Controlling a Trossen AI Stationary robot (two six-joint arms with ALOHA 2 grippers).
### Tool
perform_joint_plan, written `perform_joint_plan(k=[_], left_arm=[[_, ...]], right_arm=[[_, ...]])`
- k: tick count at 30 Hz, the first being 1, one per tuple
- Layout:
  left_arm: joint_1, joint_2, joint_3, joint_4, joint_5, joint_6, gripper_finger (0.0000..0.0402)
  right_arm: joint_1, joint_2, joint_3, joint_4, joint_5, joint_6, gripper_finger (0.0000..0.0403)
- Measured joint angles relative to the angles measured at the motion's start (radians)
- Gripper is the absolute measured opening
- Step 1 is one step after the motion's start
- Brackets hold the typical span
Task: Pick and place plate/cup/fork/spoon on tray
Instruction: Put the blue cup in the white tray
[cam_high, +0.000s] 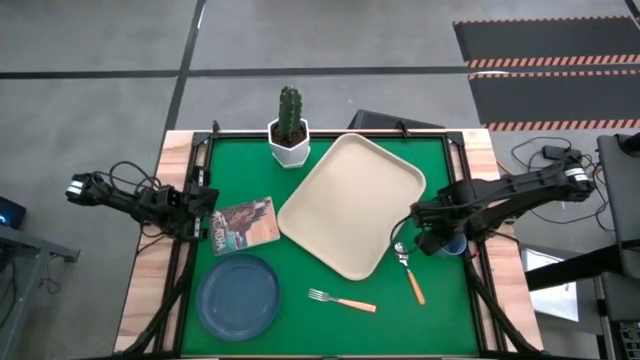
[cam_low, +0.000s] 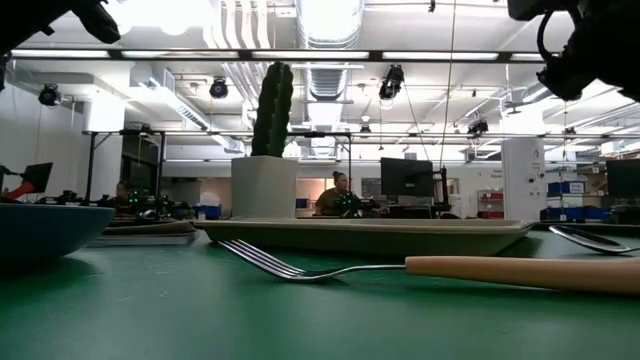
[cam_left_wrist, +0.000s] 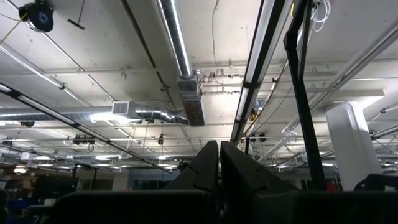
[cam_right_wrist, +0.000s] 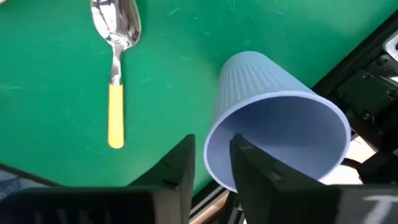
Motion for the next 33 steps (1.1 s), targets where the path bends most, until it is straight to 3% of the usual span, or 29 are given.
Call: perform_joint_plan(k=[9, 22, 28, 33], left_arm=[[0.0, 0.0, 0.0, 0.0, 0.0, 0.0, 0.0], [0.0, 0.0, 0.0, 0.0, 0.0, 0.001, 0.0], [0.0, 0.001, 0.0, 0.0, 0.0, 0.001, 0.0], [0.0, -0.002, 0.0, 0.001, 0.0, 0.001, 0.0]], right_arm=[[0.0, 0.039, -0.028, 0.011, 0.001, -0.009, 0.0122], [0.0, 0.054, -0.031, 0.061, 0.0, -0.02, 0.0014], [0.0, 0.05, -0.001, 0.033, 0.0, -0.02, 0.0009], [0.0, 0.06, 0.108, -0.075, 0.006, -0.025, 0.0009]])
